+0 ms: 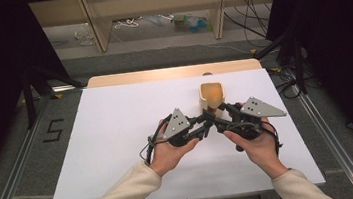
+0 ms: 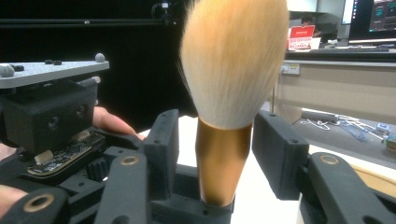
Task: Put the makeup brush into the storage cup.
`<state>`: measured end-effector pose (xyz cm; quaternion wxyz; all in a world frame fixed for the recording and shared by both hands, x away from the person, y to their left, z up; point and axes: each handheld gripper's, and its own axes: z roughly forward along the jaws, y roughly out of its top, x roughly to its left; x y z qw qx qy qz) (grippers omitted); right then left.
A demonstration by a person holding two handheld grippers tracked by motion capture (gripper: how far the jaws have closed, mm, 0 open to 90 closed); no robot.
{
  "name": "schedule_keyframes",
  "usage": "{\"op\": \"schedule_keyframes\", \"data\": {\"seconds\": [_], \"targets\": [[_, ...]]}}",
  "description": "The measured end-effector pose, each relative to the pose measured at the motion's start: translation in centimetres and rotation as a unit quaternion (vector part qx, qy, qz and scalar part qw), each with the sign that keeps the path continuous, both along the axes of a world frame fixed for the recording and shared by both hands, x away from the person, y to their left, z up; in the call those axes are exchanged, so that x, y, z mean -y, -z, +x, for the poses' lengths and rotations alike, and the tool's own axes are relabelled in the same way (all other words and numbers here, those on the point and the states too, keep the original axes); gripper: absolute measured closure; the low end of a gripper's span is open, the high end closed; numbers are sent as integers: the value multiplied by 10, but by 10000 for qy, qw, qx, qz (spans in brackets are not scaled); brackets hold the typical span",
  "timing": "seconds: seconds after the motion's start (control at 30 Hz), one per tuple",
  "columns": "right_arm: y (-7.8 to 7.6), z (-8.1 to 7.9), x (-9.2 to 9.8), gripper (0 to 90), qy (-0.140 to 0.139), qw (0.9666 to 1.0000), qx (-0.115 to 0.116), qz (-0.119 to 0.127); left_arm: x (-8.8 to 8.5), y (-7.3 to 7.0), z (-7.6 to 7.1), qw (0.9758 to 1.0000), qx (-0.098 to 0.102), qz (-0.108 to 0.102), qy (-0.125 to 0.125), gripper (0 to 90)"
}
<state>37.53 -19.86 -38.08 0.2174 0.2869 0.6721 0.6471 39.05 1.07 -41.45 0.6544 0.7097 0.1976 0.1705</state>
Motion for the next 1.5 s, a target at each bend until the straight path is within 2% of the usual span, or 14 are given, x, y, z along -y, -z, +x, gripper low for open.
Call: {"op": "schedule_keyframes", "data": {"seconds": [0.17,0.2,0.23,0.27,0.4,0.63,0.87,0.97,1.0,1.23,1.27,1.33,1.43,1.5], "targets": [[1,0,-2,567,-15,10000,34,48,0,0,0,10000,0,-9,-15,743],[0,0,0,575,-9,10000,-40,-80,0,0,0,10000,4,-9,-21,743],[0,0,0,575,-9,10000,-40,-80,0,0,0,10000,4,-9,-21,743],[1,0,-2,584,8,10000,51,58,0,0,0,10000,5,-9,-22,743],[0,1,-2,608,0,10000,46,73,1,0,0,10000,3,-12,-39,743],[-1,0,0,653,100,9999,54,-8,2,0,0,10000,15,-14,-67,742],[-1,0,-1,657,158,9998,107,-10,2,0,0,10000,8,-24,-84,742],[-2,0,-1,660,138,9999,52,-79,3,0,0,9999,14,-17,-99,742],[-2,0,-2,661,204,9997,127,-42,3,0,0,9999,19,-16,-103,741],[-3,-1,-2,665,194,9995,166,-196,5,0,-1,9999,39,24,-161,735],[-4,-1,-1,667,206,9992,184,-304,4,-1,-1,9999,39,29,-158,721],[-4,-1,-2,667,209,9990,207,-331,4,-1,0,9999,19,33,-156,699],[-4,0,-2,668,196,9989,244,-344,4,-1,0,9999,-37,57,-133,550],[-6,-1,0,668,207,9985,253,-444,4,-1,0,9997,-153,131,-126,445]]}}
